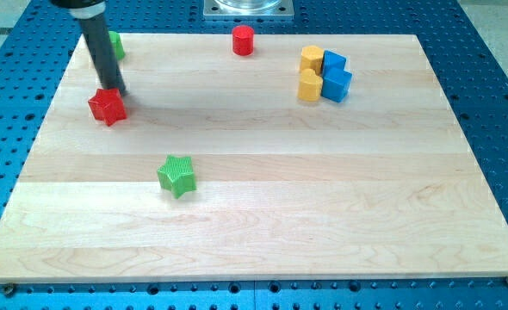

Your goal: Push the red star diagonally to the green star

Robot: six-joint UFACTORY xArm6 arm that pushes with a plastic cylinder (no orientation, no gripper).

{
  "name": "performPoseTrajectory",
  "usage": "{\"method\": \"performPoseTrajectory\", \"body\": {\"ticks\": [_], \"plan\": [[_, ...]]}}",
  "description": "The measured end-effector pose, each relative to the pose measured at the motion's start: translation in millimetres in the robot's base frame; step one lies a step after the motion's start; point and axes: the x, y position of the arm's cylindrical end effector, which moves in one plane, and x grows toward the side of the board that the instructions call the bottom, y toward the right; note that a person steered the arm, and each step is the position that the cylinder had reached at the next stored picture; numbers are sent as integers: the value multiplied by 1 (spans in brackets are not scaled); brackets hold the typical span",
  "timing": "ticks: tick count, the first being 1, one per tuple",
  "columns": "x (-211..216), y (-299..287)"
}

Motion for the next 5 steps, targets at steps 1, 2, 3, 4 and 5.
{"method": "performPoseTrajectory", "body": {"ticks": [1,2,3,4,5], "plan": [[37,-6],[60,15],[43,45],[41,64],[74,64]]}}
